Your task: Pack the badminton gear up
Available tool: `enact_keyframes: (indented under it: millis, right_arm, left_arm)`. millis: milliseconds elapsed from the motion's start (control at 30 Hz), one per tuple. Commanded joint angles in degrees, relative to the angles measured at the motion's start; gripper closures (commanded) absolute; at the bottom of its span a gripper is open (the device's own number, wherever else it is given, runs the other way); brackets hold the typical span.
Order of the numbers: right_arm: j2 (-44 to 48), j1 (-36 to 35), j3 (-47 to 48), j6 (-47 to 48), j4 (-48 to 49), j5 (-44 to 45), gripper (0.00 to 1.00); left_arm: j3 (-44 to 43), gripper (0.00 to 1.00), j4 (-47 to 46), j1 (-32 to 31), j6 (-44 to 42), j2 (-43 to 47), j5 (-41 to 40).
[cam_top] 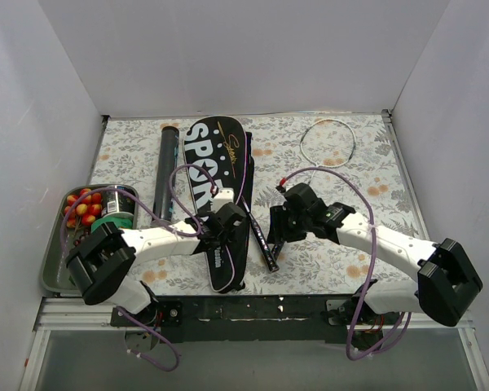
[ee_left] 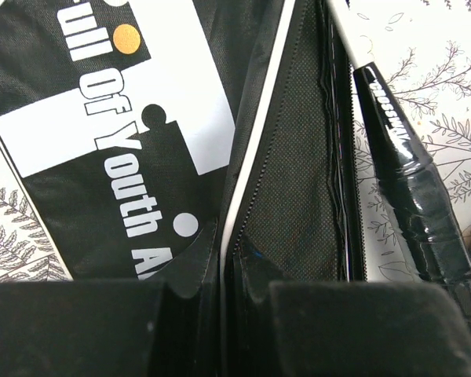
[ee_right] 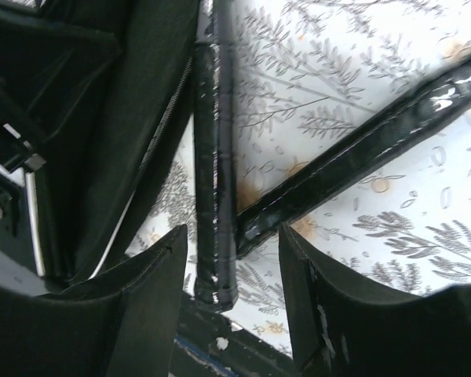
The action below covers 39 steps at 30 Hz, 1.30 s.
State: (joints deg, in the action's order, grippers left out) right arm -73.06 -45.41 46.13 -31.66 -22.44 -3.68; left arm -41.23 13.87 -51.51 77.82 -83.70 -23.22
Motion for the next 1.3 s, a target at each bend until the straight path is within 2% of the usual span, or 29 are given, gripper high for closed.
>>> enact_keyframes:
  millis: [0, 400, 733, 933, 1267]
  right_arm:
    - [1.78, -1.17, -1.48, -2.18, 3.54, -5.28, 0.44]
    - [-1.12, -3.9, -4.73, -4.64, 7.05, -5.55, 0.46]
    - [-4.81, -4.87, -4.73, -5.25, 9.16, -6.07, 0.6]
    - [-6.39, -5.48, -4.73, -5.34, 10.04, -6.34, 0.61]
    - [-8.68, -6.45, -4.38, -5.25, 10.75, -5.72, 0.56]
  left_arm:
    - [-3.32, 1.0, 2.83, -2.63, 0.66, -1.38, -7.36]
    - [-2.89, 1.0, 4.59, -5.27, 1.9, -0.24, -10.7]
    - [-3.41, 1.0, 6.17, -6.15, 2.42, 0.56, -13.07]
    - [-4.21, 1.0, 8.19, -6.94, 4.0, 0.91, -15.53]
    - [-5.09, 1.0, 9.6, -7.91, 4.8, 0.29, -17.29]
